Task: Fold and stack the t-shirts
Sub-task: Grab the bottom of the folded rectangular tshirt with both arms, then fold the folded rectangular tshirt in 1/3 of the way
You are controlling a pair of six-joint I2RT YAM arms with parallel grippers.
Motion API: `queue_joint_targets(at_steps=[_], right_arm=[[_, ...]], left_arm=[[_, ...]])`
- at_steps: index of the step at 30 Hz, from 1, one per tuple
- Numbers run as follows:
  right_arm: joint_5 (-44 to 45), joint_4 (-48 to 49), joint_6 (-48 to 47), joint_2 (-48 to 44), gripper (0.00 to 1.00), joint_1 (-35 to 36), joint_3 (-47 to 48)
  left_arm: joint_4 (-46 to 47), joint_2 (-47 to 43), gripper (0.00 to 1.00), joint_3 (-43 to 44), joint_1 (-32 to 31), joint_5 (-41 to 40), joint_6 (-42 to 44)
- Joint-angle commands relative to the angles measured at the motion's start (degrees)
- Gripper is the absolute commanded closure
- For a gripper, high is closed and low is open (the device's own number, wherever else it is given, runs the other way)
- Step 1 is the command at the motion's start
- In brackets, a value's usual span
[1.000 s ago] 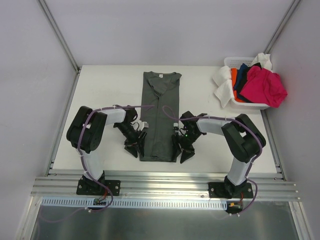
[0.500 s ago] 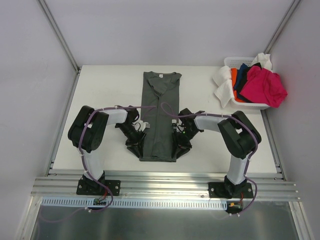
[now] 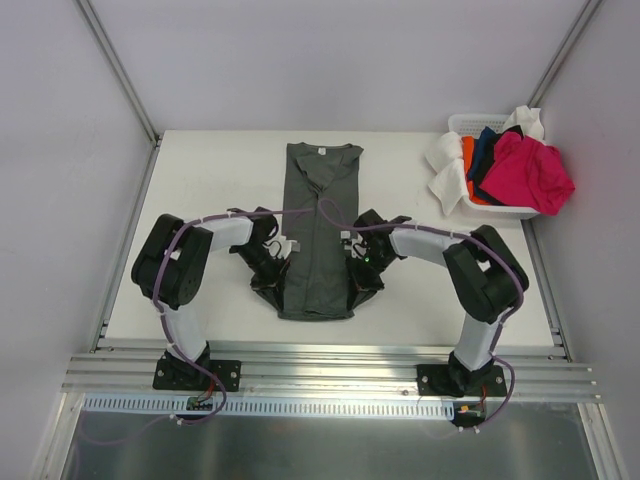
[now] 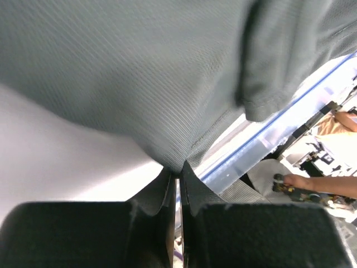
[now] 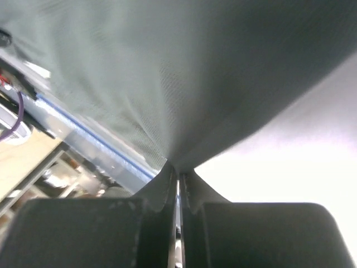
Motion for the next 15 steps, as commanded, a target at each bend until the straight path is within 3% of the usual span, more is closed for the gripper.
queue_joint_targets(at_steps=[1,7,15], right_arm=[[3.3,-5.2,-4.8,-7.8,0.99,0.2,5.5],[5.5,-10.8,-11.5,-10.7,0.99,-1.7,13.4],[8.2,-8.8,-13.0,-7.3,0.99,-5.8,19.5]], left_arm=[[-2.7,-6.1,1.0,4.3,-0.4,-0.1,1.6],[-6.6,-6.7,1.0,12.4,-0.3,-2.2,3.3],[-8.5,-2.4,1.0,25.5,2.6,-5.8,4.9]])
